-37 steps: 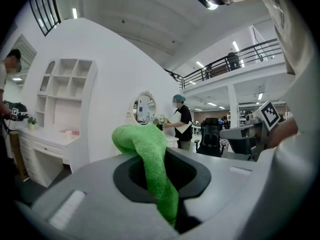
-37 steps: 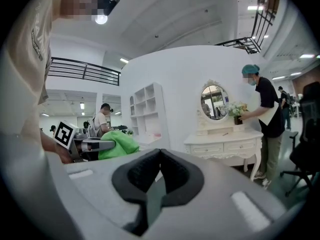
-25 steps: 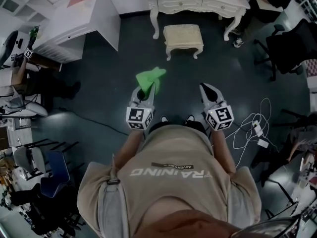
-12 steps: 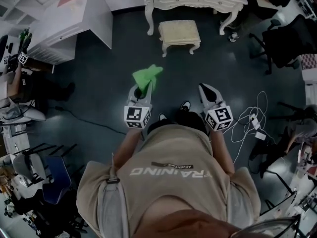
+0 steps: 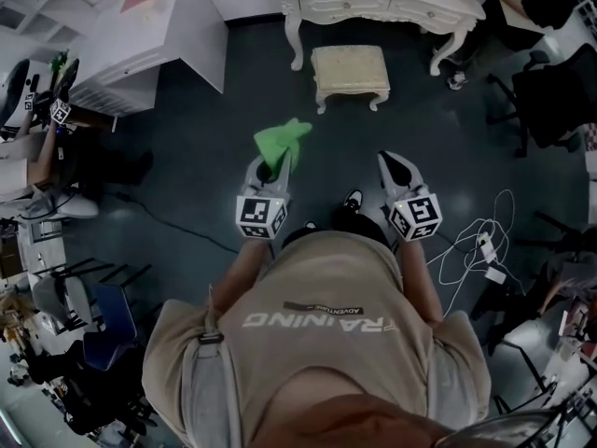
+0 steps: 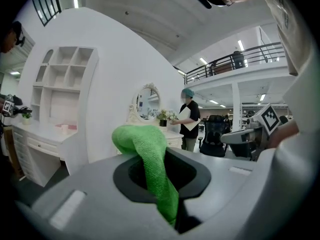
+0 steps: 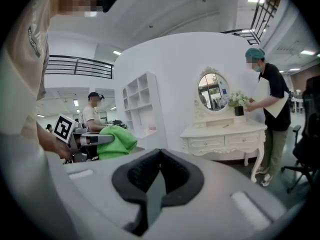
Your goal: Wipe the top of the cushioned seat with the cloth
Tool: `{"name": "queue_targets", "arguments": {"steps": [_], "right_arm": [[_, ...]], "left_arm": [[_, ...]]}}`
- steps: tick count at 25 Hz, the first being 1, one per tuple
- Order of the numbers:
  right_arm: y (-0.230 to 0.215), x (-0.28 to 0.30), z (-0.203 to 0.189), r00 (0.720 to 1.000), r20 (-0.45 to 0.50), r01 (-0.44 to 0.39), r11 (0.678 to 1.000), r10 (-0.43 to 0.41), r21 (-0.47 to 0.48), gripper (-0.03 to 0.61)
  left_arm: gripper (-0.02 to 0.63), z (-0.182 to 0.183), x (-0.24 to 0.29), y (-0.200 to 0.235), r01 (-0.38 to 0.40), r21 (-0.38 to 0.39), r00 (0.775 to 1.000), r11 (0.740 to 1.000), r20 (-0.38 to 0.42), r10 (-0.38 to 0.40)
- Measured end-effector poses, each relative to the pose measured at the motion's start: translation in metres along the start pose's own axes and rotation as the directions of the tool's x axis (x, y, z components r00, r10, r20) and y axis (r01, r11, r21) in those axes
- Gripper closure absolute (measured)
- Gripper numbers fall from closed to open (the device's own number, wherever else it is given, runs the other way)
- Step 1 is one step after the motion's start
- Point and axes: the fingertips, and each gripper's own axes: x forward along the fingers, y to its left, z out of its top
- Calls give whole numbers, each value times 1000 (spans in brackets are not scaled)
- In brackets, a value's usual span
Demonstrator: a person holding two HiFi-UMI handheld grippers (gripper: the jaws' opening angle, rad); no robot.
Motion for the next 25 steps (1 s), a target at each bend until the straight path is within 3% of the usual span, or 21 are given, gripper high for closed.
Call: {"name": "queue_targets", "arguments": {"steps": [11, 25], "right_arm": [[-90, 32, 21, 997, 12, -81, 997, 81, -3, 577], [-161, 59, 18, 989, -11, -150, 988, 150, 27, 577]], "left_arm": [[566, 32, 84, -12, -80, 22, 997, 997, 10, 80], [566, 36, 157, -30, -136, 11, 991, 991, -18, 136]]}}
